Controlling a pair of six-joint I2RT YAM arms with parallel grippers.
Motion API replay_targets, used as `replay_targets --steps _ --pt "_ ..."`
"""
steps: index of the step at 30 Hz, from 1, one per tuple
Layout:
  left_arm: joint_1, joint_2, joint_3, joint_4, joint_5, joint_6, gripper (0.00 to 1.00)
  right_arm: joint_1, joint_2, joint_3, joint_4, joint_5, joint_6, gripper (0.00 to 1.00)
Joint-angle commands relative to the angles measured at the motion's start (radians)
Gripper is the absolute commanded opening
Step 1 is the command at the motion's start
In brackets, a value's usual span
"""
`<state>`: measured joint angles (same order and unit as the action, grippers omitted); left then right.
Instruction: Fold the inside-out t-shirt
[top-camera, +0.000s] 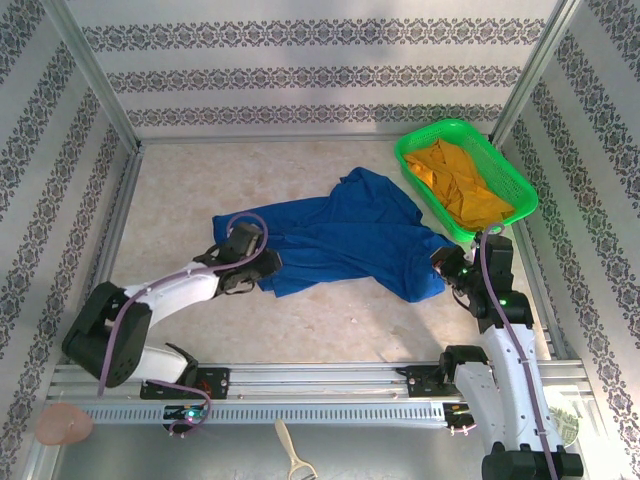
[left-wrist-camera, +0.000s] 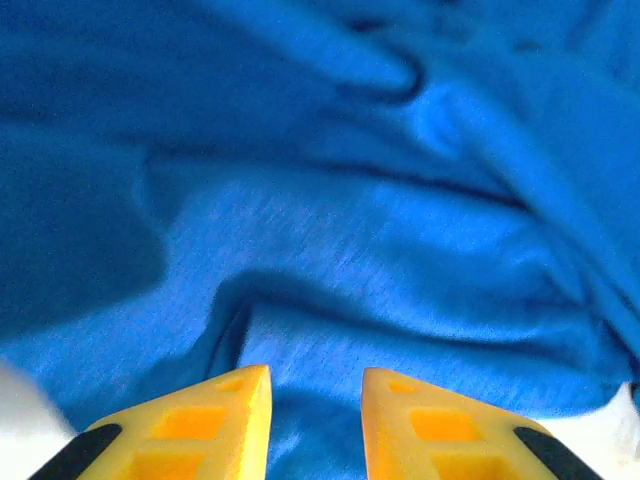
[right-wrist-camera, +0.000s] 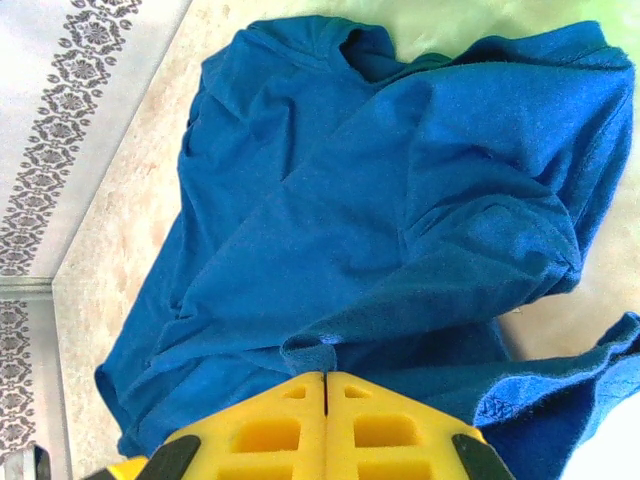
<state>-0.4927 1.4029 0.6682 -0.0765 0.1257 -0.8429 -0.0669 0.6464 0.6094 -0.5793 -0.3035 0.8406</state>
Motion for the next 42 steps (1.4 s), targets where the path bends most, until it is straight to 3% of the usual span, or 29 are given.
replay_targets --steps 1,11,26,29,34,42 --pt "-0.025 0.065 0.065 -0.036 -0.090 0.027 0.31 0.012 -0.020 -0.019 -0.003 0.021 0.001 0.00" --pt "-0.086 0.155 0.162 -0.164 -0.243 0.123 0.36 0.012 -0.025 -0.023 -0.004 0.023 0.002 0.00" --pt "-0.089 0.222 0.143 -0.141 -0.230 0.138 0.38 0.012 -0.025 -0.022 -0.002 0.024 0.001 0.00" --pt "-0.091 0.226 0.139 -0.122 -0.216 0.140 0.30 0.012 -0.026 -0.022 -0.002 0.025 0.002 0.00" --pt "-0.090 0.215 0.138 -0.099 -0.205 0.151 0.02 0.012 -0.026 -0.016 -0.002 0.024 0.002 0.00" --pt "-0.090 0.052 0.154 -0.151 -0.267 0.195 0.00 0.012 -0.010 0.015 0.003 0.025 0.003 0.00"
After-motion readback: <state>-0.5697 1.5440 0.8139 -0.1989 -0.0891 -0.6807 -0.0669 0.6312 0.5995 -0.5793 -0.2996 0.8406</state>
